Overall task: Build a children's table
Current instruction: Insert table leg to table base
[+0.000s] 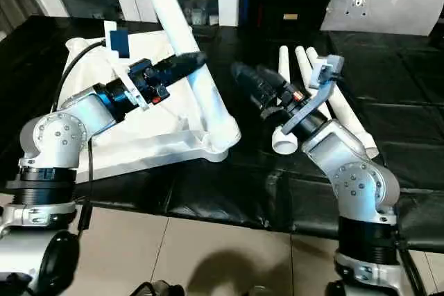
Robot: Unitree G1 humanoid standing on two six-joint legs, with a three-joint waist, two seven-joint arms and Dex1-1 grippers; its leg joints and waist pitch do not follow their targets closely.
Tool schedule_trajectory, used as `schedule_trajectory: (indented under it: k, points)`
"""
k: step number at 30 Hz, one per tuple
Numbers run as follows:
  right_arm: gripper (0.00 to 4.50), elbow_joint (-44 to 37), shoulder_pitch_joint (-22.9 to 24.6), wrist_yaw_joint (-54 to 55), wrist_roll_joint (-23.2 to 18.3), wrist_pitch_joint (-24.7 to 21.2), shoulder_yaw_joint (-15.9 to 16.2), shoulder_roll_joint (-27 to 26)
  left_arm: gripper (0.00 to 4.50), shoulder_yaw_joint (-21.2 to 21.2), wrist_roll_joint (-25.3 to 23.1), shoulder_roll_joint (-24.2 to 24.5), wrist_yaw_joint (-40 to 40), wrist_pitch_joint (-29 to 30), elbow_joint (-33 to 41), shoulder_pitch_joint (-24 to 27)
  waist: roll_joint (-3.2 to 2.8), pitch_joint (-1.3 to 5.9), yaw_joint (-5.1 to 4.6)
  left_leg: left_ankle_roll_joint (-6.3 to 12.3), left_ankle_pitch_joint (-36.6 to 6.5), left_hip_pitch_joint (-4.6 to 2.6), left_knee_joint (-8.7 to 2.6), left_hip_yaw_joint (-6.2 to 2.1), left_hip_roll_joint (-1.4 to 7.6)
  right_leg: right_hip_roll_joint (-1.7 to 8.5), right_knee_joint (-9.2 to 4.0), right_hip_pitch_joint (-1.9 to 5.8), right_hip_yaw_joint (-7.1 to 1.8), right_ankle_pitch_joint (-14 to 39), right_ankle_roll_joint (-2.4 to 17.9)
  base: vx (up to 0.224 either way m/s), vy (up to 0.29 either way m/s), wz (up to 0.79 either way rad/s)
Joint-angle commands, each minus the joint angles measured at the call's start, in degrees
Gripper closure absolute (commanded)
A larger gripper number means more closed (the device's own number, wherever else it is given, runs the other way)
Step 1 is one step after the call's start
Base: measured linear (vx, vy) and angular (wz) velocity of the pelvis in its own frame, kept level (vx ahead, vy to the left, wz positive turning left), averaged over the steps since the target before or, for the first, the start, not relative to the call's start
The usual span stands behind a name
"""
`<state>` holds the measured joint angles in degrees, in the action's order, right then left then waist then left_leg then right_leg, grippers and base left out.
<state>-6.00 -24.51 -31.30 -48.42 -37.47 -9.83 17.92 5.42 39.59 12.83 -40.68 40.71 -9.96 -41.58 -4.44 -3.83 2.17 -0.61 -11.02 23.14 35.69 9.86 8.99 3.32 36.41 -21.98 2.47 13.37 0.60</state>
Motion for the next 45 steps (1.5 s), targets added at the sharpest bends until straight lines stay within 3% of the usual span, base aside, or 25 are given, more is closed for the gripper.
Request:
schedule_trajectory:
  k: [1,2,3,4,6,9,14,16,22,27,28,39,42,45]
  points:
    - [0.0,-3.01,0.28,-4.57,4.12,1.03,4.2,3.16,2.64,-3.6,-3.57,2.47,-5.42,-3.96,2.76,-0.67,0.89,4.46,0.34,3.91,-1.67,-1.32,-3.84,-1.63,3.67,4.69,-4.2,3.01,-2.43,-0.31,12.78,0.0,0.0,0.0]
    - [0.0,-3.83,0.4,-7.53,6.78,1.84,7.05,5.82,2.64,-5.46,-4.86,3.69,-8.35,-5.79,3.75,-0.57,0.74,4.43,0.17,3.88,-1.49,-1.35,-3.79,-1.41,3.62,4.77,-4.11,2.99,-2.53,-0.71,12.73,0.0,0.0,0.0]
    - [0.0,-3.94,0.45,-8.27,7.23,2.1,7.59,6.34,2.64,-5.75,-5.0,3.86,-8.92,-6.07,3.91,-0.6,0.8,4.4,0.25,3.85,-1.49,-1.31,-3.82,-1.53,3.67,4.79,-4.17,3.1,-2.47,-0.66,12.6,0.0,0.0,0.0]
    - [0.0,-4.33,0.63,-10.89,8.82,2.99,9.5,8.17,2.65,-6.81,-5.5,4.48,-10.92,-7.04,4.49,-0.7,1.19,4.49,0.25,4.09,-1.07,-1.25,-3.75,-1.47,3.71,4.91,-3.9,3.15,-2.5,-1.5,13.0,0.0,0.0,0.0]
    - [0.0,-4.45,0.84,-15.85,10.36,3.54,12.58,11.32,2.65,-9.09,-6.58,5.9,-15.12,-8.51,5.05,-1.14,1.29,4.43,0.11,4.67,-1.04,-1.25,-3.66,-1.3,3.66,4.92,-3.92,3.1,-2.54,-2.13,13.66,0.0,0.0,0.0]
    - [0.0,-4.14,0.66,-18.98,11.08,3.58,14.37,12.93,2.65,-11.18,-8.33,7.13,-17.27,-9.94,4.69,-1.66,1.26,4.47,0.12,5.95,-0.81,-1.26,-3.52,-1.3,3.73,4.9,-3.78,3.02,-2.56,-2.79,14.35,0.0,0.0,0.0]
    - [0.0,-1.44,-0.65,-22.79,14.69,5.77,18.35,14.49,2.65,-13.83,-10.42,8.2,-20.49,-12.5,3.56,-2.67,1.33,4.51,0.09,6.24,-0.67,-1.38,-3.42,-1.26,3.78,4.84,-3.71,2.96,-2.53,-2.57,15.05,0.0,0.0,0.0]
    - [0.0,-0.81,-1.0,-23.26,15.12,5.91,18.93,14.47,2.65,-14.07,-10.45,8.13,-20.95,-12.64,3.68,-2.77,1.37,4.54,0.13,6.38,-0.44,-1.36,-3.36,-1.3,3.8,4.93,-3.58,3.0,-2.5,-2.93,15.51,0.0,0.0,0.0]
    - [0.58,1.6,-2.09,-25.04,16.65,6.28,20.9,13.48,2.65,-15.71,-11.46,7.77,-22.86,-13.91,4.13,-2.9,1.48,4.63,0.13,7.49,0.77,-1.25,-3.17,-1.31,3.79,4.89,-3.29,3.05,-2.48,-4.67,16.02,0.0,0.0,0.0]
    - [1.05,4.59,-3.04,-24.39,17.12,6.54,20.59,11.51,2.65,-16.48,-11.71,7.54,-24.48,-14.33,4.35,-2.93,1.4,4.49,0.1,6.73,-0.59,-1.36,-3.23,-1.26,3.81,4.87,-3.47,2.92,-2.5,-2.54,16.31,0.0,0.0,0.0]
    - [1.13,4.79,-3.12,-24.3,16.89,6.41,20.37,11.23,2.65,-16.5,-11.72,7.53,-24.63,-14.36,4.39,-2.92,1.16,4.46,0.1,6.46,-0.97,-1.41,-3.25,-1.27,3.81,4.8,-3.54,2.9,-2.48,-2.16,16.3,0.0,0.0,0.0]
    - [2.17,4.88,-2.74,-26.42,16.83,5.5,20.61,10.81,2.65,-16.43,-12.4,6.85,-24.94,-15.36,3.03,-3.81,1.32,4.44,0.11,5.9,-2.02,-1.39,-3.24,-1.26,3.76,4.83,-3.55,2.97,-2.54,-1.29,16.23,0.0,0.0,0.0]
    - [2.26,4.61,-2.54,-26.37,17.78,5.8,21.23,10.87,2.65,-16.29,-12.49,6.58,-24.83,-15.51,2.77,-3.99,1.38,4.55,0.13,5.88,-1.87,-1.38,-3.2,-1.27,3.77,4.81,-3.47,2.99,-2.52,-1.48,16.23,0.0,0.0,0.0]
    - [1.77,4.76,-2.59,-26.5,17.7,5.16,21.3,10.82,2.65,-16.27,-12.69,6.48,-24.96,-15.7,2.55,-4.04,1.34,4.61,0.16,5.8,-1.9,-1.35,-3.15,-1.29,3.75,4.83,-3.45,3.0,-2.52,-1.29,16.24,0.0,0.0,0.0]
